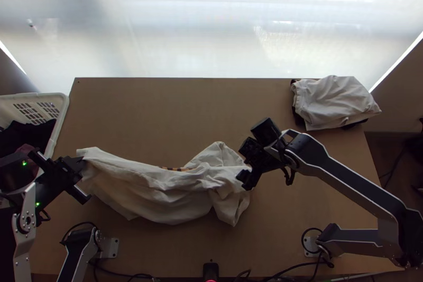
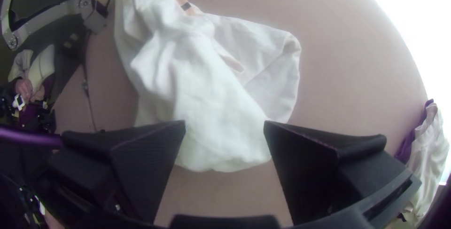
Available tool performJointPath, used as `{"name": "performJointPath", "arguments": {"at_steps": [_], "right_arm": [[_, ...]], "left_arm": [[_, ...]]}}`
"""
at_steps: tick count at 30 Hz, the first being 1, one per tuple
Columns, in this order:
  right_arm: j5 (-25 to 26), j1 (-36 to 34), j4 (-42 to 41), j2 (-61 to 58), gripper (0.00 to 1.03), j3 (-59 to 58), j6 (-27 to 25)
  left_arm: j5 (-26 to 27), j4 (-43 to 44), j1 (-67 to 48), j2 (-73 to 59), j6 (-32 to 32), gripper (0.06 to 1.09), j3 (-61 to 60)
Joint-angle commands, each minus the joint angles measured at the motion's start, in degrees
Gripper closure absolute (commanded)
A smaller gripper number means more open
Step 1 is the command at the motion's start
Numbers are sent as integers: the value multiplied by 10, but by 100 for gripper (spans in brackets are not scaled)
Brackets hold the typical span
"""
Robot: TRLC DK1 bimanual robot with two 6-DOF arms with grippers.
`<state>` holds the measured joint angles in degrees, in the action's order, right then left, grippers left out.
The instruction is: Fold the t-shirt
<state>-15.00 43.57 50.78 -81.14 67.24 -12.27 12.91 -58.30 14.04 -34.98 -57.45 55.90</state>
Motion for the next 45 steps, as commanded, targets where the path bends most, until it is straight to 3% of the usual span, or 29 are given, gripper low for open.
{"name": "performJointPath", "arguments": {"at_steps": [1, 10, 21, 27, 28, 31, 40, 42, 45], "right_arm": [[-1, 34, 48, 2, 19, 63, 10], [13, 133, 25, -73, 15, 75, 26], [160, 199, -46, -147, 16, 115, 1], [198, 201, -74, -167, 16, 126, -16], [205, 204, -74, -169, 19, 124, -18], [211, 204, -78, -169, 40, 112, -26], [210, 209, -68, -144, 45, 56, -30], [209, 209, -68, -133, 57, 52, -35], [204, 210, -66, -118, 82, 55, -50]], "left_arm": [[1, 4, 4, 3, 3, 105, 0], [7, -15, -12, 1, 56, 105, -23], [7, -6, -12, 0, 76, 105, -7], [7, -10, -11, 2, 84, 105, 4], [7, -11, -10, 2, 85, 105, 5], [7, -11, -11, 3, 85, 105, 6], [7, -9, -11, 2, 84, 105, 12], [7, -9, -11, 2, 84, 105, 13], [7, -9, -11, 1, 84, 105, 14]]}}
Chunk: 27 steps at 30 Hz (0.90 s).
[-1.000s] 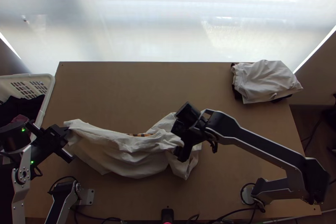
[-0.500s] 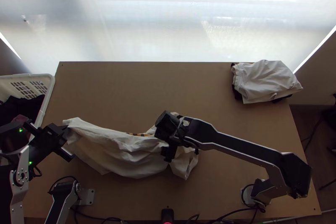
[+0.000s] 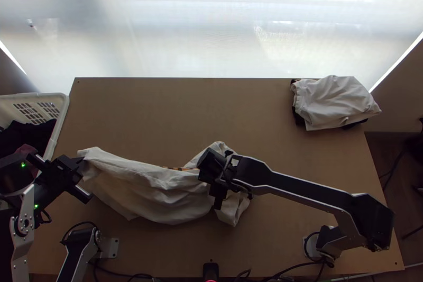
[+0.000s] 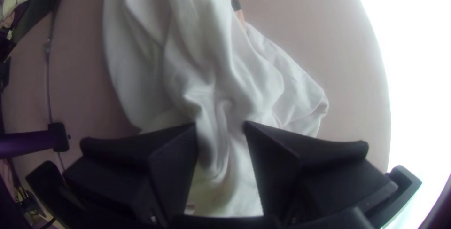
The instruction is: Fold the t-shirt
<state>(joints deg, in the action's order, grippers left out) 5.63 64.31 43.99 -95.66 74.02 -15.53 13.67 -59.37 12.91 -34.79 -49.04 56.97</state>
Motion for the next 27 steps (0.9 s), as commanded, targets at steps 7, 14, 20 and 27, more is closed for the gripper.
{"name": "performJointPath", "arguments": {"at_steps": [7, 14, 20, 27], "right_arm": [[-26, -2, 66, 75, 100, 61, -22], [-218, -63, 181, 93, 100, 140, 9], [-313, -157, 301, 136, 100, 187, -4], [-367, -259, 386, 237, 100, 163, -18]], "left_arm": [[7, -25, -18, -21, 37, 105, 53], [10, -98, -101, -114, 134, 105, 214], [29, -203, -104, -147, 141, 105, 338], [0, -223, -98, -129, 144, 105, 394]]}}
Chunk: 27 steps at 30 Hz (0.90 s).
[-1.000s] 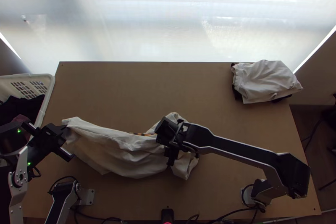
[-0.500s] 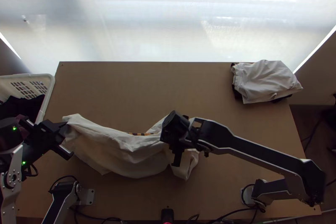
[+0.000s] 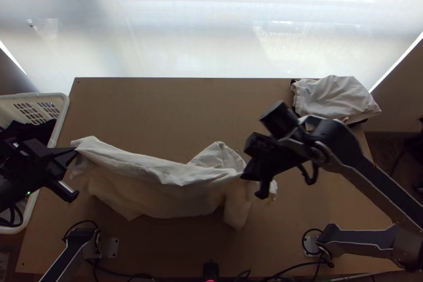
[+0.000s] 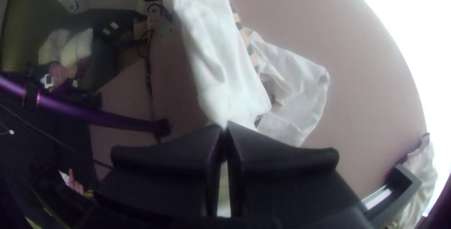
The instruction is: Fold the t-shirt
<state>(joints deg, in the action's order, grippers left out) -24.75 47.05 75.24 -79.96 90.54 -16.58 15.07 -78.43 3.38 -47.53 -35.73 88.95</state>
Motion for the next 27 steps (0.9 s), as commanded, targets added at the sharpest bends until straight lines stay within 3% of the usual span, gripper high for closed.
{"name": "performJointPath", "arguments": {"at_steps": [1, 8, 15, 21, 27], "right_arm": [[-68, -100, 76, 95, 100, -3, -7], [-104, -186, 76, 158, 100, 24, 1], [-147, -209, 81, 191, 100, 46, 23], [-147, -233, 81, 200, 100, 88, 33], [-149, -292, 54, 190, 100, 132, 37]], "left_arm": [[-14, -32, -3, 0, 14, 105, 84], [-22, -23, 1, 4, 65, 105, 142], [-14, -23, -6, 31, 92, 105, 148], [-14, -7, -5, 24, 115, 105, 154], [-14, 85, 4, 2, 176, 105, 140]]}}
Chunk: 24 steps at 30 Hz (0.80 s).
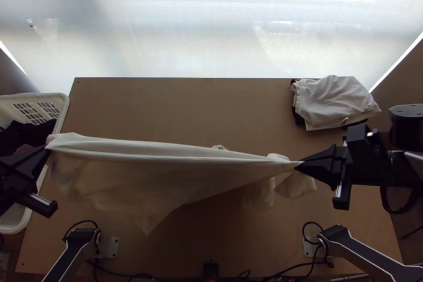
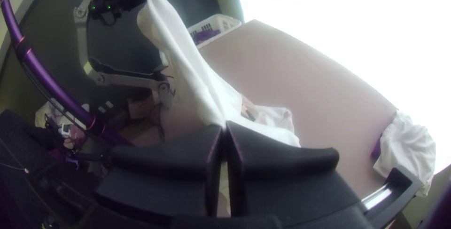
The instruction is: Fold the t-shirt
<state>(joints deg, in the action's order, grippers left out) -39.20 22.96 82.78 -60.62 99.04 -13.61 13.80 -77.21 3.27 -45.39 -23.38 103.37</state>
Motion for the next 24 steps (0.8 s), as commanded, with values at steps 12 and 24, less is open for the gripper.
{"name": "performJointPath", "arguments": {"at_steps": [12, 24], "right_arm": [[-4, -78, -22, -78, 100, 219, 18], [-24, -65, -10, -14, 100, 118, 23]], "left_arm": [[-5, 162, 31, -83, 113, 105, 74], [-6, 69, 25, -2, 89, 105, 40]]}}
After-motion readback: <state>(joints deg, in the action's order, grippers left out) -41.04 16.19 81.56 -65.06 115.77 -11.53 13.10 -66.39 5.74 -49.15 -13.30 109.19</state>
